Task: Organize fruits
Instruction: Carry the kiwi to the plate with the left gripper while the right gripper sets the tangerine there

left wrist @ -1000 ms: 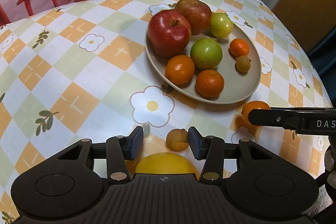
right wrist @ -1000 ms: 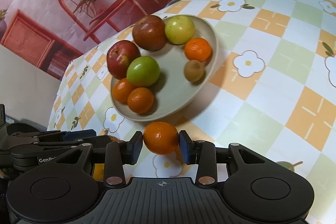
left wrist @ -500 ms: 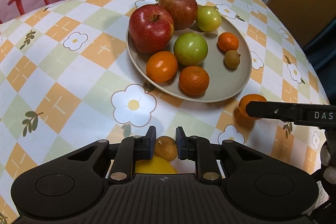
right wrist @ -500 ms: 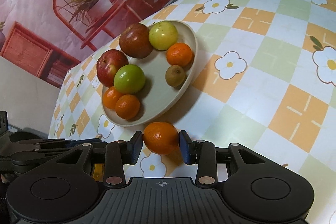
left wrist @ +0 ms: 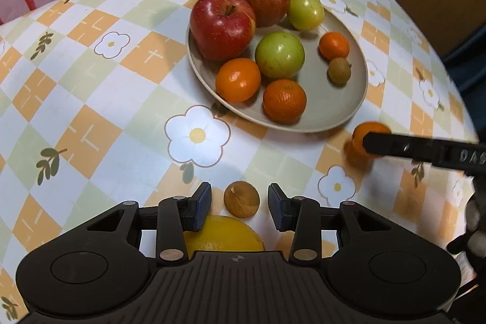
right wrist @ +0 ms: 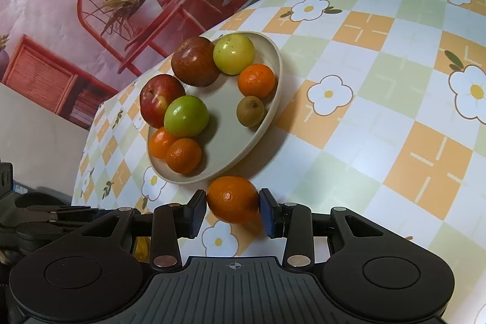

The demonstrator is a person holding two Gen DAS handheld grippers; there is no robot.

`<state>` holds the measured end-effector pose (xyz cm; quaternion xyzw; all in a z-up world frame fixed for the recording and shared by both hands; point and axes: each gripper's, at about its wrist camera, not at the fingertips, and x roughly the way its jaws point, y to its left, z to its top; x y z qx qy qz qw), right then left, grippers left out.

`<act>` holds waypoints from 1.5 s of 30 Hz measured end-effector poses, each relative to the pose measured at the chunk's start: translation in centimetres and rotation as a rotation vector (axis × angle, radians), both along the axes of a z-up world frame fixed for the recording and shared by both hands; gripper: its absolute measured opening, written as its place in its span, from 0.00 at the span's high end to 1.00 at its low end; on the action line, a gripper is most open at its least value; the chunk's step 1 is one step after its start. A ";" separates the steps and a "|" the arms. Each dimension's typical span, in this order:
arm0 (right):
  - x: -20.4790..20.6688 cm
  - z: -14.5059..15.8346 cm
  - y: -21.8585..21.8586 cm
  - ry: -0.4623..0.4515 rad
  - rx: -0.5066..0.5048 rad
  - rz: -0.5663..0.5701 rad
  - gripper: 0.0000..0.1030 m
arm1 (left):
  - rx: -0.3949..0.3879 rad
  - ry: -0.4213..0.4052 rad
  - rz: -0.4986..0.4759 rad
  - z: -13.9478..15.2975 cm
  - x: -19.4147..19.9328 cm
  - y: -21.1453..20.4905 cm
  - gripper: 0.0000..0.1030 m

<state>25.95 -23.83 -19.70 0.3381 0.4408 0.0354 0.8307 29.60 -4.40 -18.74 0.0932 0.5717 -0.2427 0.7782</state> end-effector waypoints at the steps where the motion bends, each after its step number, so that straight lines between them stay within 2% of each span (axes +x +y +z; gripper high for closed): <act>1: 0.0 0.0 0.0 -0.001 0.000 -0.001 0.66 | 0.018 -0.007 -0.007 -0.2 -0.1 -0.2 0.59; 3: -0.1 0.1 -0.1 -0.002 -0.001 -0.003 0.66 | 0.034 -0.013 -0.023 -0.4 -0.3 -0.4 0.61; 4: -0.1 0.1 -0.2 -0.002 -0.002 -0.004 0.66 | 0.035 -0.014 -0.026 -0.5 -0.4 -0.5 0.65; 5: -0.2 0.1 -0.2 -0.002 -0.002 -0.005 0.66 | 0.034 -0.015 -0.027 -0.5 -0.4 -0.5 0.73; 11: -0.3 0.0 -0.4 0.000 -0.002 -0.012 0.66 | 0.000 -0.027 -0.015 -0.2 -0.4 -0.3 0.73; 22: 0.1 1.3 -1.4 -0.038 -0.037 -0.026 0.66 | -0.115 -0.115 -0.006 3.0 0.0 -1.0 0.73; 27: 0.9 1.9 -1.6 -0.060 -0.099 -0.007 0.66 | -0.112 -0.151 0.020 3.3 0.9 -1.6 0.73; 32: 1.7 2.4 -1.4 -0.076 -0.105 0.008 0.66 | -0.125 -0.143 0.037 3.0 1.9 -2.1 0.73; 45: 4.0 2.1 0.0 -0.065 -0.118 0.053 0.66 | -0.099 -0.137 0.034 1.7 2.7 -3.0 0.73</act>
